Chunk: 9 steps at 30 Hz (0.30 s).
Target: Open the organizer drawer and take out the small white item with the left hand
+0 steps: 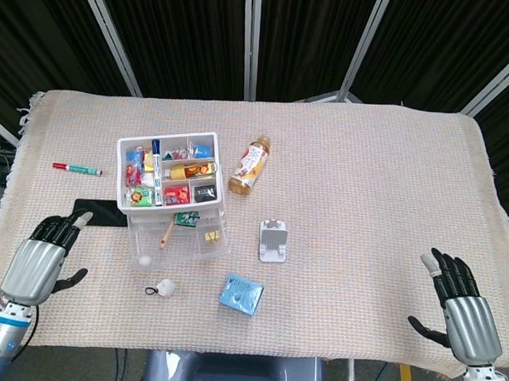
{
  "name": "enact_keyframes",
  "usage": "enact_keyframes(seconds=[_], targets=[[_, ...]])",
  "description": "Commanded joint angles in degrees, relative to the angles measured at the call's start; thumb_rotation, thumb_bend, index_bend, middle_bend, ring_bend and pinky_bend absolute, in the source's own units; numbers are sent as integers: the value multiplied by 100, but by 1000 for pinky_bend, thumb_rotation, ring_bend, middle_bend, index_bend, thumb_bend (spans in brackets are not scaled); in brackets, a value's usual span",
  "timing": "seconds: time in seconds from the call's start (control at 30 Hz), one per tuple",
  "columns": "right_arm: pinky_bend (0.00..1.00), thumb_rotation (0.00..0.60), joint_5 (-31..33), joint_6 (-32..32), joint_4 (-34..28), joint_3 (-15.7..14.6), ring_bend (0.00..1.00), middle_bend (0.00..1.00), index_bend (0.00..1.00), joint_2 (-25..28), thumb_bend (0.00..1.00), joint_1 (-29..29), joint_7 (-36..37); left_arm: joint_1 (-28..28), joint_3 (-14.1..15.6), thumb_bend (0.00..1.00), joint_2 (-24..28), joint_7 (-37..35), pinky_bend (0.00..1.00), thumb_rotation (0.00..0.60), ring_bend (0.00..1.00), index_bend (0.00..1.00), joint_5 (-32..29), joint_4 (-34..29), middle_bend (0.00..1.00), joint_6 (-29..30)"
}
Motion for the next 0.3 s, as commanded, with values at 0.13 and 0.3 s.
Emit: enact_keyframes(seconds=[0.13,0.3], targets=[[0,600,34,16,18,44,0,0,0,6,18,11,-4,696,132,138,-393,-204,0,600,0,0,293,524,0,752],[0,600,37,35,31,67,0,0,0,-3,18,16,-11,851,104,137,-408,-453,0,600,0,0,263,680,0,711]])
